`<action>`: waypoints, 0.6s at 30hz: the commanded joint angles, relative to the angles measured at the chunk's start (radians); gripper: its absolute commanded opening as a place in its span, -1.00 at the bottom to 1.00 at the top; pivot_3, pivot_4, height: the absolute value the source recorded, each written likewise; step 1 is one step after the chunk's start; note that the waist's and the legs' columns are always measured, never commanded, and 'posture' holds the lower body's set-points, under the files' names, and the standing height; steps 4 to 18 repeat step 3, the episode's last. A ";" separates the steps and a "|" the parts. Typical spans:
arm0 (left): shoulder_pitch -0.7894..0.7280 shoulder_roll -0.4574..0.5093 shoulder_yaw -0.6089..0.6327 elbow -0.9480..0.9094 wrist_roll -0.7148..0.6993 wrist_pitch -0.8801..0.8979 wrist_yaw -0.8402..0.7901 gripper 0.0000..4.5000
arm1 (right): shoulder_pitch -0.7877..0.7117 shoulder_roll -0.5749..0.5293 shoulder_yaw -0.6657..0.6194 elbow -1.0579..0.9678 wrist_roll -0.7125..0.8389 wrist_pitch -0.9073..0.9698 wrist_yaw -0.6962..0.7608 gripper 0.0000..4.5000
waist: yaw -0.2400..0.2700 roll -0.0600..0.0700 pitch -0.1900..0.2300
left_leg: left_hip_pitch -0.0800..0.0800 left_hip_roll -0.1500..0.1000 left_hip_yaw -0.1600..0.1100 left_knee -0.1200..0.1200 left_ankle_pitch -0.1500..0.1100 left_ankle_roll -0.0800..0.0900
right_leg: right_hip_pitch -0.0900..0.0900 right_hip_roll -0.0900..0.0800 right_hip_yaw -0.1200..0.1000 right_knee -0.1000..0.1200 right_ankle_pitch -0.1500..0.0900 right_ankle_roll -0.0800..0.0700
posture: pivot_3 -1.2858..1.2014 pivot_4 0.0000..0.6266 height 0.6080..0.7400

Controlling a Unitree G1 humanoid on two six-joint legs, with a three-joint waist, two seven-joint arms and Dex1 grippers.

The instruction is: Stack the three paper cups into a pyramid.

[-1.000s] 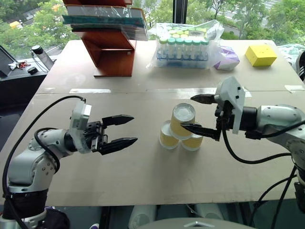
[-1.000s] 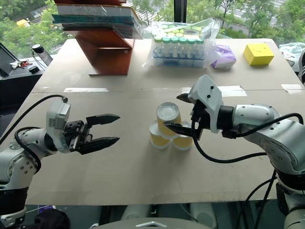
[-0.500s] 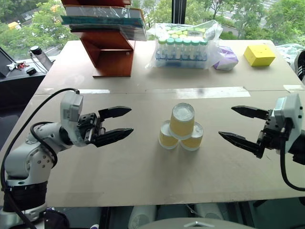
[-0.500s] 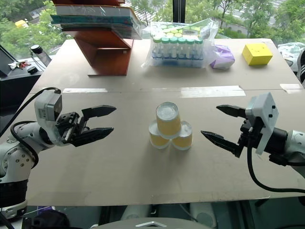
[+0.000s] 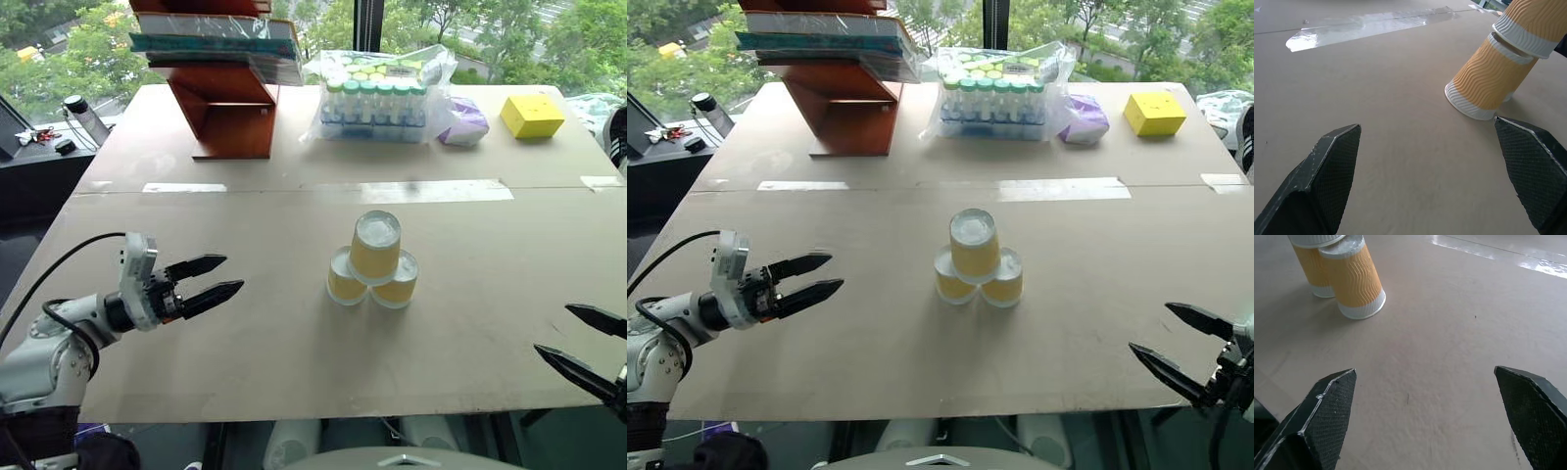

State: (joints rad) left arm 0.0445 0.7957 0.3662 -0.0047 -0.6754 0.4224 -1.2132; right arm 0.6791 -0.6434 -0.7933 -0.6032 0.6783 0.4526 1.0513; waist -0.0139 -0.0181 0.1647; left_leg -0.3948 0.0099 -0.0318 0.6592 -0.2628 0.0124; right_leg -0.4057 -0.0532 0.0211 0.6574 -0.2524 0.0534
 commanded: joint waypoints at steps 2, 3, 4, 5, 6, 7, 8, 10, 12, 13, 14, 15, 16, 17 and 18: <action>0.055 -0.008 0.011 0.008 0.073 -0.099 0.010 1.00 | 0.019 0.032 0.022 0.038 -0.058 -0.110 0.014 0.98 | -0.001 -0.001 -0.001 | 0.002 0.000 0.001 0.000 0.000 0.000 | 0.001 0.000 0.001 0.001 0.000 -0.001 | 0.03 -0.52 1.00; 0.054 -0.006 0.007 0.012 0.080 -0.107 0.007 1.00 | 0.017 0.035 0.033 0.039 -0.064 -0.118 0.009 0.98 | -0.001 -0.001 -0.001 | 0.004 0.001 0.001 0.000 0.000 0.000 | 0.002 0.000 0.001 0.001 -0.001 -0.001 | 0.03 -0.52 1.00; 0.054 -0.006 0.007 0.012 0.080 -0.107 0.007 1.00 | 0.017 0.035 0.033 0.039 -0.064 -0.118 0.009 0.98 | -0.001 -0.001 -0.001 | 0.004 0.001 0.001 0.000 0.000 0.000 | 0.002 0.000 0.001 0.001 -0.001 -0.001 | 0.03 -0.52 1.00; 0.054 -0.006 0.007 0.012 0.080 -0.107 0.007 1.00 | 0.017 0.035 0.033 0.039 -0.064 -0.118 0.009 0.98 | -0.001 -0.001 -0.001 | 0.004 0.001 0.001 0.000 0.000 0.000 | 0.002 0.000 0.001 0.001 -0.001 -0.001 | 0.03 -0.52 1.00; 0.054 -0.006 0.007 0.012 0.080 -0.107 0.007 1.00 | 0.017 0.035 0.033 0.039 -0.064 -0.118 0.009 0.98 | -0.001 -0.001 -0.001 | 0.004 0.001 0.001 0.000 0.000 0.000 | 0.002 0.000 0.001 0.001 -0.001 -0.001 | 0.03 -0.52 1.00; 0.054 -0.006 0.007 0.012 0.080 -0.107 0.007 1.00 | 0.017 0.035 0.033 0.039 -0.064 -0.118 0.009 0.98 | -0.001 -0.001 -0.001 | 0.004 0.001 0.001 0.000 0.000 0.000 | 0.002 0.000 0.001 0.001 -0.001 -0.001 | 0.03 -0.52 1.00; 0.054 -0.006 0.007 0.012 0.080 -0.107 0.007 1.00 | 0.017 0.035 0.033 0.039 -0.064 -0.118 0.009 0.98 | -0.001 -0.001 -0.001 | 0.004 0.001 0.001 0.000 0.000 0.000 | 0.002 0.000 0.001 0.001 -0.001 -0.001 | 0.03 -0.52 1.00; 0.054 -0.006 0.007 0.012 0.080 -0.107 0.007 1.00 | 0.017 0.035 0.033 0.039 -0.064 -0.118 0.009 0.98 | -0.001 -0.001 -0.001 | 0.004 0.001 0.001 0.000 0.000 0.000 | 0.002 0.000 0.001 0.001 -0.001 -0.001 | 0.03 -0.52 1.00; 0.054 -0.006 0.007 0.012 0.080 -0.107 0.007 1.00 | 0.017 0.035 0.033 0.039 -0.064 -0.118 0.009 0.98 | -0.001 -0.001 -0.001 | 0.004 0.001 0.001 0.000 0.000 0.000 | 0.002 0.000 0.001 0.001 -0.001 -0.001 | 0.03 -0.52 1.00; 0.054 -0.006 0.007 0.012 0.080 -0.107 0.007 1.00 | 0.017 0.035 0.033 0.039 -0.064 -0.118 0.009 0.98 | -0.001 -0.001 -0.001 | 0.004 0.001 0.001 0.000 0.000 0.000 | 0.002 0.000 0.001 0.001 -0.001 -0.001 | 0.03 -0.52 1.00; 0.054 -0.006 0.007 0.012 0.080 -0.107 0.007 1.00 | 0.017 0.035 0.033 0.039 -0.064 -0.118 0.009 0.98 | -0.001 -0.001 -0.001 | 0.004 0.001 0.001 0.000 0.000 0.000 | 0.002 0.000 0.001 0.001 -0.001 -0.001 | 0.03 -0.52 1.00; 0.054 -0.006 0.007 0.012 0.080 -0.107 0.007 1.00 | 0.017 0.035 0.033 0.039 -0.064 -0.118 0.009 0.98 | -0.001 -0.001 -0.001 | 0.004 0.001 0.001 0.000 0.000 0.000 | 0.002 0.000 0.001 0.001 -0.001 -0.001 | 0.03 -0.52 1.00; 0.054 -0.006 0.007 0.012 0.080 -0.107 0.007 1.00 | 0.017 0.035 0.033 0.039 -0.064 -0.118 0.009 0.98 | -0.001 -0.001 -0.001 | 0.004 0.001 0.001 0.000 0.000 0.000 | 0.002 0.000 0.001 0.001 -0.001 -0.001 | 0.03 -0.52 1.00; 0.054 -0.006 0.007 0.012 0.080 -0.107 0.007 1.00 | 0.017 0.035 0.033 0.039 -0.064 -0.118 0.009 0.98 | -0.001 -0.001 -0.001 | 0.004 0.001 0.001 0.000 0.000 0.000 | 0.002 0.000 0.001 0.001 -0.001 -0.001 | 0.03 -0.52 1.00; 0.054 -0.006 0.007 0.012 0.080 -0.107 0.007 1.00 | 0.017 0.035 0.033 0.039 -0.064 -0.118 0.009 0.98 | -0.001 -0.001 -0.001 | 0.004 0.001 0.001 0.000 0.000 0.000 | 0.002 0.000 0.001 0.001 -0.001 -0.001 | 0.03 -0.52 1.00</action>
